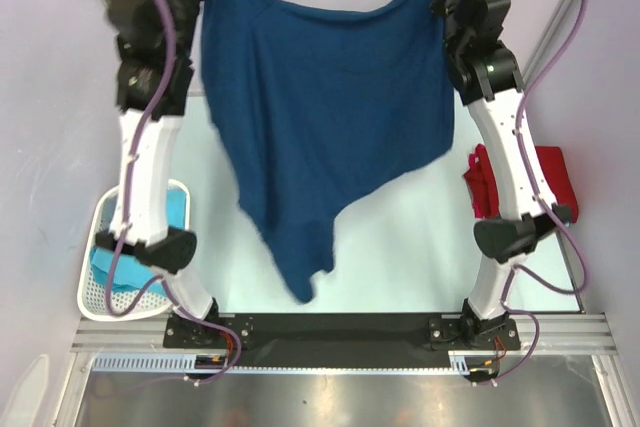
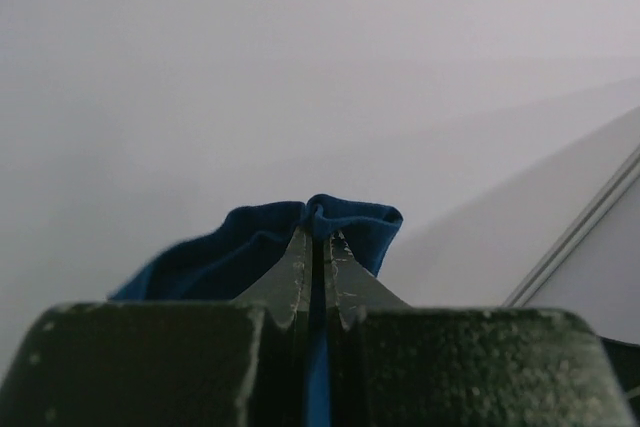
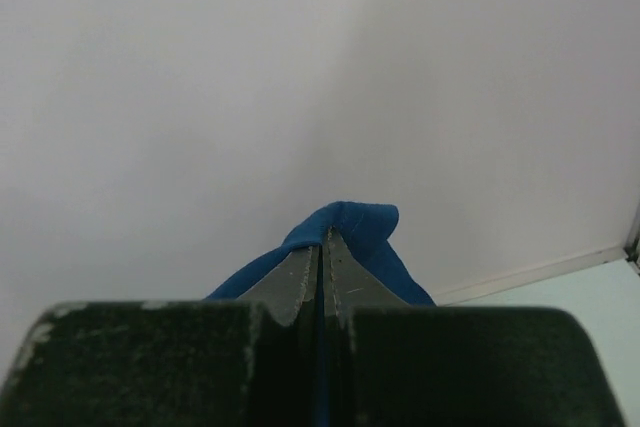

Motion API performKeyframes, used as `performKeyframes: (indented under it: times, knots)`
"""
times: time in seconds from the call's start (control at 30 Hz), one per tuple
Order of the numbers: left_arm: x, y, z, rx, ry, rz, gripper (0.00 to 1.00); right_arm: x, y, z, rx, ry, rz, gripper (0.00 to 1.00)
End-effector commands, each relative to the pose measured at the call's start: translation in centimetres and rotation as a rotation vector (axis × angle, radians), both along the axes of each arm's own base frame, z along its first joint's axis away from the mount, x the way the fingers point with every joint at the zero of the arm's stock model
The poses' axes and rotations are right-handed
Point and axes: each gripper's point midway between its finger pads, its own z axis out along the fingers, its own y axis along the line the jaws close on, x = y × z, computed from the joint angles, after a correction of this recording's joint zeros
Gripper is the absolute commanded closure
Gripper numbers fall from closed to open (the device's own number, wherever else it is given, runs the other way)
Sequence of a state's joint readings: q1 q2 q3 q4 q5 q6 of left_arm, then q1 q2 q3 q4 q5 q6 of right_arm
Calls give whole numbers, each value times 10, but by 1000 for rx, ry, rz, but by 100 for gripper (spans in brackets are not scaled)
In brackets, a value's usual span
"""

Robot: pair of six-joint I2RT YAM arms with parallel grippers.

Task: Fold and stack the t-shirts
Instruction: Flatten out the tshirt

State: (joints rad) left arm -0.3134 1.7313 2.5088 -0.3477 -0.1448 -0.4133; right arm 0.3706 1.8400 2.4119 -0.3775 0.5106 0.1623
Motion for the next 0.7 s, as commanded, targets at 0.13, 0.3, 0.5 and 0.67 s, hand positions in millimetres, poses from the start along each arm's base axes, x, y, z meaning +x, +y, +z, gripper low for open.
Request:
performKeyframes:
  times: [0.13, 0.3, 0.5, 0.67]
  knots:
    - [56, 3, 1, -115, -67, -78, 100, 58, 1, -9, 132, -52, 138, 100]
    - [51, 9, 14, -131, -116, -85, 100, 62, 2, 1, 149, -97, 171, 100]
    - [33, 10, 31, -137, -158, -105, 100, 50, 2, 9, 134, -99, 182, 100]
    - [35, 7, 15, -125, -92, -127, 98, 42, -1, -5, 125, -41, 159, 100]
